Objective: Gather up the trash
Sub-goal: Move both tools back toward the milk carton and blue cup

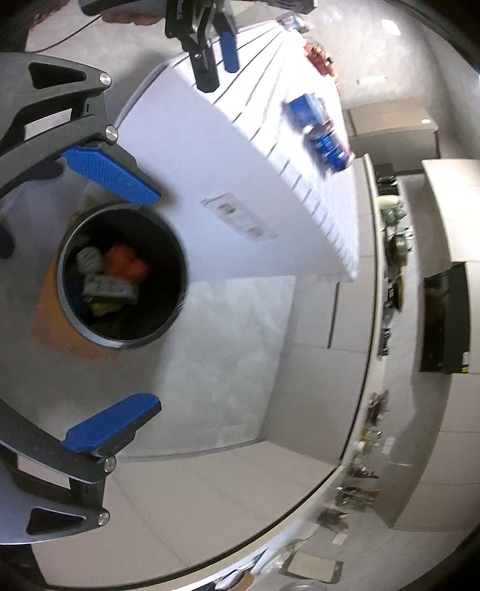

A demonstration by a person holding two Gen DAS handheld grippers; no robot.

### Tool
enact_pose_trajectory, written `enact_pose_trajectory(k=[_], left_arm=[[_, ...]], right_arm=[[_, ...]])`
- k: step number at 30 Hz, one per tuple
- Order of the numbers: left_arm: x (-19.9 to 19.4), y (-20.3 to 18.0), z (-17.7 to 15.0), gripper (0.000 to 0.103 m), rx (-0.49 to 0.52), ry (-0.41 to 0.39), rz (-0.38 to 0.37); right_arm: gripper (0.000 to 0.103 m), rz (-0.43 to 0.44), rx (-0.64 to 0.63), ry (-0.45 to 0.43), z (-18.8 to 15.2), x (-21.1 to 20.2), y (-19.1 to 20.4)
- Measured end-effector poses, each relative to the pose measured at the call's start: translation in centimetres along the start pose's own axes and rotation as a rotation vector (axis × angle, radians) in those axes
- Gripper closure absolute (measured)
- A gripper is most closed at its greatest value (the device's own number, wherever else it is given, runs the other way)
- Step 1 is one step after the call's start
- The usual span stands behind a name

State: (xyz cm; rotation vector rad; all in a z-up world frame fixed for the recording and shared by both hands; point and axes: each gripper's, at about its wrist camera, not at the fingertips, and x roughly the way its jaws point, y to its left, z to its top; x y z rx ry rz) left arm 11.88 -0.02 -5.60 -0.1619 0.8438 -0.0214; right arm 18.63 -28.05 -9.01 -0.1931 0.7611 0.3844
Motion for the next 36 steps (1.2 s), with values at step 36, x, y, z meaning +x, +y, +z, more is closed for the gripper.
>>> enact_pose_trajectory(k=[36], left_arm=[[-5.3, 29.9, 2.5, 0.000, -0.262, -0.162, 0.217]], right_arm=[[0.000, 0.147, -0.099, -0.043, 14.2, 8.8, 30.7]])
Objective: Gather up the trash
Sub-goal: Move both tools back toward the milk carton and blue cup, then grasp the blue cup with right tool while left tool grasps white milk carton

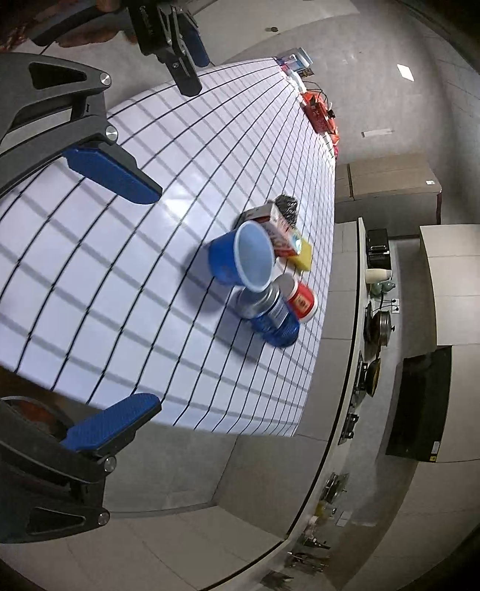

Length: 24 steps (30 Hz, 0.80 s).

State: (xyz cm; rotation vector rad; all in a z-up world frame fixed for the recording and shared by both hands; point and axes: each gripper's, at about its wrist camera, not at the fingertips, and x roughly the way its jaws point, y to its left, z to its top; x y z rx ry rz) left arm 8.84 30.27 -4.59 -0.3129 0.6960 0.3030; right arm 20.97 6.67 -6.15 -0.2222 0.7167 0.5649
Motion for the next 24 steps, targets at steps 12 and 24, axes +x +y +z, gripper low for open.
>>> enact_pose_trajectory(k=[12, 24], left_arm=[[6.1, 1.6, 2.7, 0.003, 0.042, 0.056, -0.060], [10.3, 1.6, 4.5, 0.003, 0.069, 0.093, -0.088]], right_arm=[[0.000, -0.010, 0.035, 0.015, 3.3, 6.9, 3.3], [0.005, 0.003, 0.062, 0.077, 5.0, 14.7, 3.7]])
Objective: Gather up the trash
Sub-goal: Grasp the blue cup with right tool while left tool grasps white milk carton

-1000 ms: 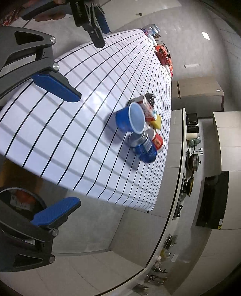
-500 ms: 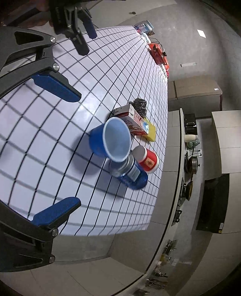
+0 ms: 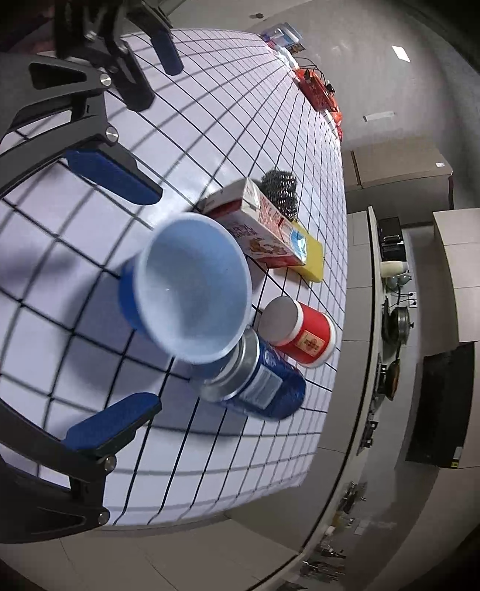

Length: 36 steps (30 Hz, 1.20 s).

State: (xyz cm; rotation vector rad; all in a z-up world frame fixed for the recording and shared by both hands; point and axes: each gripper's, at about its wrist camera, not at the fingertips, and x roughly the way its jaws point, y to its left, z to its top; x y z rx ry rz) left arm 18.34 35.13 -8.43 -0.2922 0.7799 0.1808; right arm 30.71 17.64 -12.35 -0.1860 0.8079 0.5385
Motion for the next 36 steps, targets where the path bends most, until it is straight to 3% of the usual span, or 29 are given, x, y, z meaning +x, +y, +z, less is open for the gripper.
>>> enact_pose_trajectory(k=[6, 15, 24, 36], left_arm=[[1.5, 0.4, 0.6, 0.003, 0.003, 0.017, -0.001], [4.0, -1.7, 2.0, 0.006, 0.031, 0.032, -0.036], [6.1, -4.2, 4.4, 0.014, 0.036, 0.025, -0.078], [9.2, -4.9, 6.3, 0.017, 0.007, 0.055, -0.047]], right_arm=[[0.023, 0.024, 0.012, 0.016, 0.6, 1.9, -0.4], [0.023, 0.007, 0.014, 0.015, 1.2, 2.2, -2.7], [0.023, 0.028, -0.093, 0.015, 1.5, 2.2, -4.3], [0.024, 0.010, -0.094, 0.022, 3.4, 4.3, -5.8]])
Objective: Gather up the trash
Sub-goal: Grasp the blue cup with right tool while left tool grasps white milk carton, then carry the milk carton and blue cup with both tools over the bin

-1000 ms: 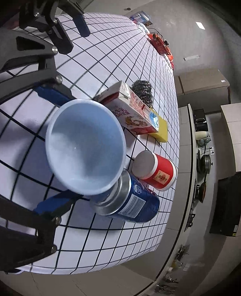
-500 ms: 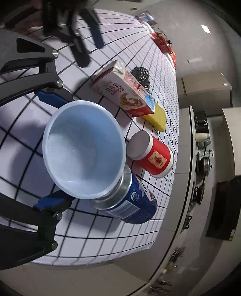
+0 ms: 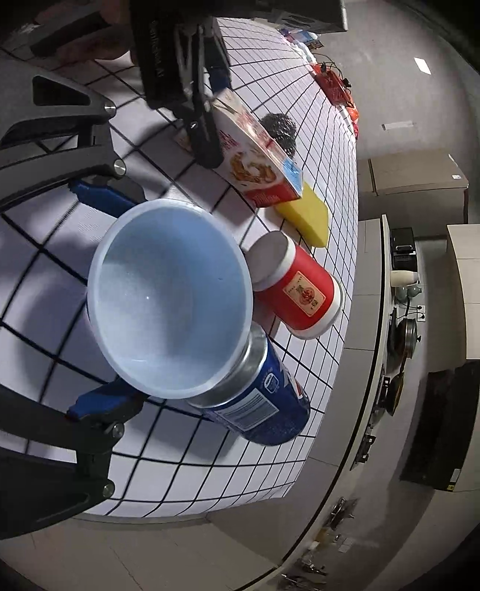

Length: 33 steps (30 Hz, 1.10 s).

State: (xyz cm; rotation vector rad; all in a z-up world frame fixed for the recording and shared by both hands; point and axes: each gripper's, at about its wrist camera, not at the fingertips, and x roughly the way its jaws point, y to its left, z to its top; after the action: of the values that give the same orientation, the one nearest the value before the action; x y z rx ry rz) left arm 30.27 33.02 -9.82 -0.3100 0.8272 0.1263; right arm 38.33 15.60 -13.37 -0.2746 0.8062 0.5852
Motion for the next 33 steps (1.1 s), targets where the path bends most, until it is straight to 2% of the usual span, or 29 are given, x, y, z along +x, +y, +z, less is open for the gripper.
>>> enact_pose_trajectory(k=[2, 4, 5, 6, 8, 19, 33], left_arm=[[0.2, 0.2, 0.2, 0.017, -0.006, 0.005, 0.012], [0.3, 0.3, 0.2, 0.022, -0.014, 0.009, 0.012], [0.3, 0.4, 0.3, 0.036, -0.010, 0.007, 0.017], [0.2, 0.4, 0.2, 0.065, 0.001, 0.009, 0.022], [-0.2, 0.6, 0.0, 0.067, -0.007, 0.011, -0.006], [-4.9, 0.2, -3.6, 0.067, 0.039, -0.030, -0.006], [-11.2, -4.3, -8.2, 0.067, 0.086, -0.062, -0.056]], right_arm=[[0.024, 0.003, -0.003, 0.007, 0.3, 0.4, 0.2], [0.024, 0.005, -0.008, 0.009, 0.5, 0.6, 0.4], [0.025, 0.005, -0.010, 0.010, 0.5, 0.6, 0.6], [0.025, 0.003, -0.012, 0.011, 0.5, 0.5, 0.7], [0.025, 0.010, -0.014, 0.011, 0.1, 0.1, 0.8], [0.025, 0.014, -0.004, -0.013, -2.9, -3.7, 1.0], [0.025, -0.026, 0.040, -0.081, -7.7, -14.5, -1.1]])
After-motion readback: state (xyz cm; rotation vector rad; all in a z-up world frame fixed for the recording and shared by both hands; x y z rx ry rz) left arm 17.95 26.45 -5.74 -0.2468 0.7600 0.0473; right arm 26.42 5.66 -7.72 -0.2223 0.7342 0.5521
